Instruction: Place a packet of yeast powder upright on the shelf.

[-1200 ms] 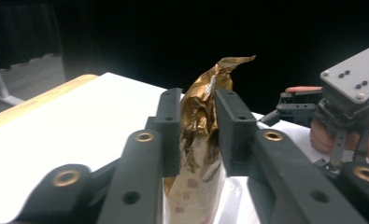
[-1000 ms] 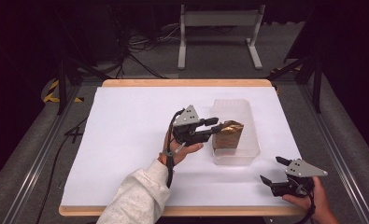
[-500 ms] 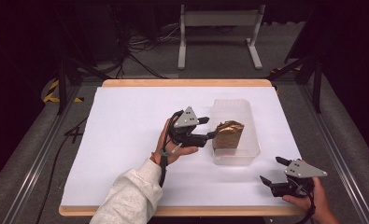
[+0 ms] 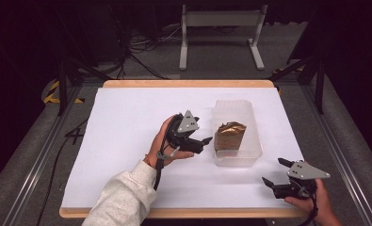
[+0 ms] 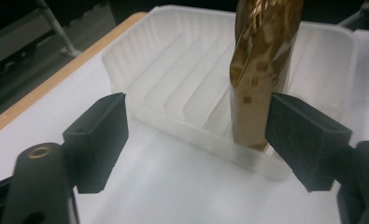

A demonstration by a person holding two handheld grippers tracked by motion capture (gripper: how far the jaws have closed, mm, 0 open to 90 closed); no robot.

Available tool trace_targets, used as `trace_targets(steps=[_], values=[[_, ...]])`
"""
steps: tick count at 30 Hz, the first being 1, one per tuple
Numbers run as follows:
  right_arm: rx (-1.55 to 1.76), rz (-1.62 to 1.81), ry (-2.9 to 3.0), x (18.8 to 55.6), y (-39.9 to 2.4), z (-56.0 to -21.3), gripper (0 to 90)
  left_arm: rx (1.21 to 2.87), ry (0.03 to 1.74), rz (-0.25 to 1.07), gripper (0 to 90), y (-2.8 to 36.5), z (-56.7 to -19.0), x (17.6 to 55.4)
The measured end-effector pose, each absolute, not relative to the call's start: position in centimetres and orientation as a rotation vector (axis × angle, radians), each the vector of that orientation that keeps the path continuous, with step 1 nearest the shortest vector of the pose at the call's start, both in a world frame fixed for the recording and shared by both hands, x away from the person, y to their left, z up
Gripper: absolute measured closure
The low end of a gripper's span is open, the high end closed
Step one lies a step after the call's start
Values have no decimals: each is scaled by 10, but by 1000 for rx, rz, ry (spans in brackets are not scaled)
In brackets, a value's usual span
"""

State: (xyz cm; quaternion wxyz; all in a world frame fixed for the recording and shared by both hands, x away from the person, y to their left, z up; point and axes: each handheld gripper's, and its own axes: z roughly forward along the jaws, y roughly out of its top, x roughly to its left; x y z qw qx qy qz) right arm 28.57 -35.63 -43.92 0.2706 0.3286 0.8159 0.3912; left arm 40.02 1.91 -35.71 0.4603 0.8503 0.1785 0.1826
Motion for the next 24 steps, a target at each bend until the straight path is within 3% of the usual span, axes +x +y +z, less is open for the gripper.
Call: trace_targets(steps=[13,24], values=[[887,1057,2200,286,-357,-439,115,2163,455,483,119,31,-362,397],[886,1060,2199,286,-356,-440,115,2189,460,502,93,52,-371,392]])
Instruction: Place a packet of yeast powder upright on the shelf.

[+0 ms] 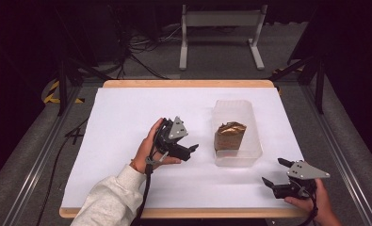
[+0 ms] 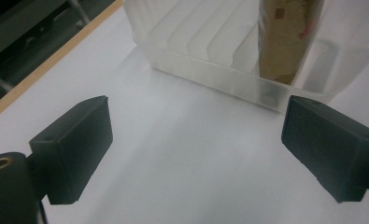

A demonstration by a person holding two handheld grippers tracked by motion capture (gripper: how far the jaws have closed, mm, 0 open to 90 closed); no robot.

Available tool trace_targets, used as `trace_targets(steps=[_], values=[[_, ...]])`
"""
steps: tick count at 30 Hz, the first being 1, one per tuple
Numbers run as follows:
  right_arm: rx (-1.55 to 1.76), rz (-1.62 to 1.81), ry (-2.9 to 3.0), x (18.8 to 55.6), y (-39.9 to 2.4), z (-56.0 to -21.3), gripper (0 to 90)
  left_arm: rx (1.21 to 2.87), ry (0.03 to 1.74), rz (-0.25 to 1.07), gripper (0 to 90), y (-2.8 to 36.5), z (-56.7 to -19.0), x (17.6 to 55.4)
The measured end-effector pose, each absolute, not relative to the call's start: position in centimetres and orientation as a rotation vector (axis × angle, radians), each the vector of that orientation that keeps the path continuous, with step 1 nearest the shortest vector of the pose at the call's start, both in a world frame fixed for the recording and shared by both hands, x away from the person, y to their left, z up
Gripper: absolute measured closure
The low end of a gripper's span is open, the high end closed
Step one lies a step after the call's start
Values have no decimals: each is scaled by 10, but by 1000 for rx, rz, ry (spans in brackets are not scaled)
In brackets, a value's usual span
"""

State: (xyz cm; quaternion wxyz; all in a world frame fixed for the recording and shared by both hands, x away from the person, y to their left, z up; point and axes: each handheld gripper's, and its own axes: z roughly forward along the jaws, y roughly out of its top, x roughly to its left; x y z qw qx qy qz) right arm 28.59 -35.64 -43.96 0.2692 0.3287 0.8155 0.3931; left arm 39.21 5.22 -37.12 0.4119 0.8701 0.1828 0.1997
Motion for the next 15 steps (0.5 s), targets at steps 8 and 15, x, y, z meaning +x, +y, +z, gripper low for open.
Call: trace_targets(steps=[8,15], values=[[884,1058,2199,286,-356,-440,115,2211,487,521,90,72,-379,390],[887,1060,2201,286,-356,-440,115,2239,507,569,90,90,-385,386]])
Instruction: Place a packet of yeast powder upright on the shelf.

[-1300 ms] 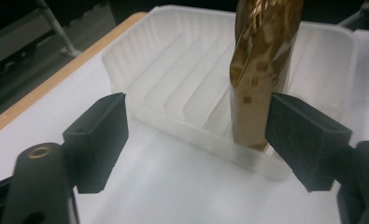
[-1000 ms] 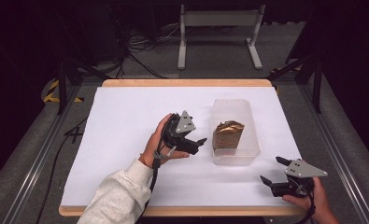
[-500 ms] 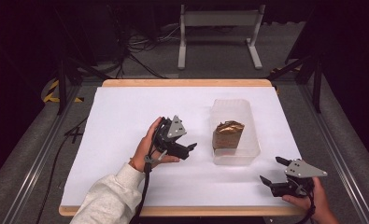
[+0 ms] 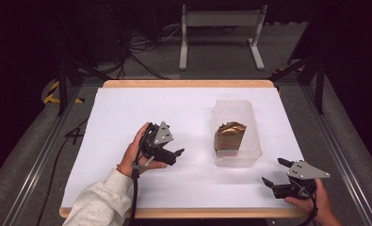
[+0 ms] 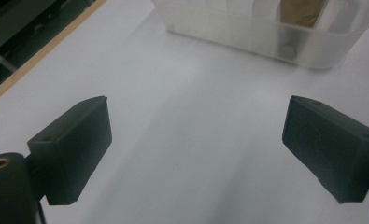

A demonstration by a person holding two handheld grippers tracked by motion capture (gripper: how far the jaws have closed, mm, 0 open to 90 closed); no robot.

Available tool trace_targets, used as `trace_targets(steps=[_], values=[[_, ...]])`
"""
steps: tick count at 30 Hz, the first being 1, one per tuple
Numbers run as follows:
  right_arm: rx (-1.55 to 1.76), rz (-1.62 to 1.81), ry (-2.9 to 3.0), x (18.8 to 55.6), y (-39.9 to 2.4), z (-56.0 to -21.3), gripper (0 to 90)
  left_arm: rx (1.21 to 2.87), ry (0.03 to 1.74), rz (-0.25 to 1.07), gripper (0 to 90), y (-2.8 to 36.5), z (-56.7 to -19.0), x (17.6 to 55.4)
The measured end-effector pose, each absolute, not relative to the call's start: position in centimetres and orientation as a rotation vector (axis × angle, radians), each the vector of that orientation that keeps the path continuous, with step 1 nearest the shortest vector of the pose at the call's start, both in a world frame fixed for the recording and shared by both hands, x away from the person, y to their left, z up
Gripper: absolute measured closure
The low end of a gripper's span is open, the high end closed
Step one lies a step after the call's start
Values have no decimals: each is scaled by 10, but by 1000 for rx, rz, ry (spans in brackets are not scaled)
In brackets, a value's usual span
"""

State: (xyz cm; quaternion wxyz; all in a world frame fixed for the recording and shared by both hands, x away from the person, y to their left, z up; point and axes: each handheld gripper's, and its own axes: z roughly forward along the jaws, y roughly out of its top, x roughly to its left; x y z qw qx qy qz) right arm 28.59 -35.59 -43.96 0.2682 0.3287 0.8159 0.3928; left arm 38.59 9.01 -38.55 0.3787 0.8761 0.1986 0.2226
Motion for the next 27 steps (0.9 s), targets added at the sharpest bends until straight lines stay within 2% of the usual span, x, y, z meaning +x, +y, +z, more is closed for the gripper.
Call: trace_targets(steps=[20,27], values=[[890,1055,2199,286,-356,-440,115,2203,608,656,99,150,-406,362],[886,1050,2196,286,-357,-439,115,2145,653,634,95,175,-417,350]])
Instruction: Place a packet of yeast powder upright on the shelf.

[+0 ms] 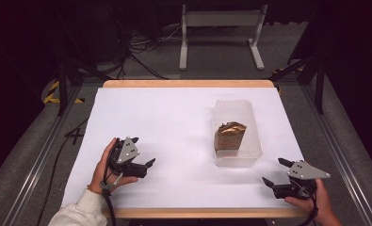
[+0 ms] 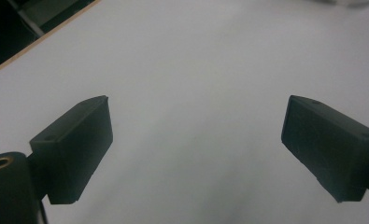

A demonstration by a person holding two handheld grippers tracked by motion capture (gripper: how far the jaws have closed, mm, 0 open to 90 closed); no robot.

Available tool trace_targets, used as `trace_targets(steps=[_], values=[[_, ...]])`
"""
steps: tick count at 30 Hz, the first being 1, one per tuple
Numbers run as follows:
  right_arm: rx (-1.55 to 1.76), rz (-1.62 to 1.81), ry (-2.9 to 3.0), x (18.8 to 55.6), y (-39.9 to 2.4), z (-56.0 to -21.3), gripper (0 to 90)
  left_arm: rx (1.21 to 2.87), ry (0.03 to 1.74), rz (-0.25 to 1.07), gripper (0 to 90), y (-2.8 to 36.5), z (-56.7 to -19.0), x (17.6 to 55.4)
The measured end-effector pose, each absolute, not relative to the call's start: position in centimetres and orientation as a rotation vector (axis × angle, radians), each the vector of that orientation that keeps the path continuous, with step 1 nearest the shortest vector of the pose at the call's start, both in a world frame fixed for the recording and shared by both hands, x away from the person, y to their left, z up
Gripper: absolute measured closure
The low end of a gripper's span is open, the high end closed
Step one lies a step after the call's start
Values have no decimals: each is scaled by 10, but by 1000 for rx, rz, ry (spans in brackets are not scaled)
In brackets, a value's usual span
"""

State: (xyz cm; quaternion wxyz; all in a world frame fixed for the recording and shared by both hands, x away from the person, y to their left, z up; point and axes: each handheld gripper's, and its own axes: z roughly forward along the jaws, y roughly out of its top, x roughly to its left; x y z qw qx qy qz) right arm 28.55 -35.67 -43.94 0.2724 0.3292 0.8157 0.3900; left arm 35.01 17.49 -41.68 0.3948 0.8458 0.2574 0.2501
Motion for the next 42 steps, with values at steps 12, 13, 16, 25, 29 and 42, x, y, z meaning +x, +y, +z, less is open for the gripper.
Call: trace_targets(steps=[12,13,16,25,29,42], values=[[899,1054,2182,286,-358,-439,115,2070,834,634,90,236,-437,327],[901,1055,2179,286,-359,-439,115,2066,848,636,85,240,-438,325],[901,1060,2174,287,-359,-438,115,2015,905,645,83,260,-442,316],[898,1070,2161,291,-359,-438,115,1890,978,640,74,277,-442,305],[888,1055,2163,293,-355,-438,115,1897,960,652,69,275,-443,302],[880,1057,2164,292,-354,-437,115,1884,965,628,84,274,-443,305]])
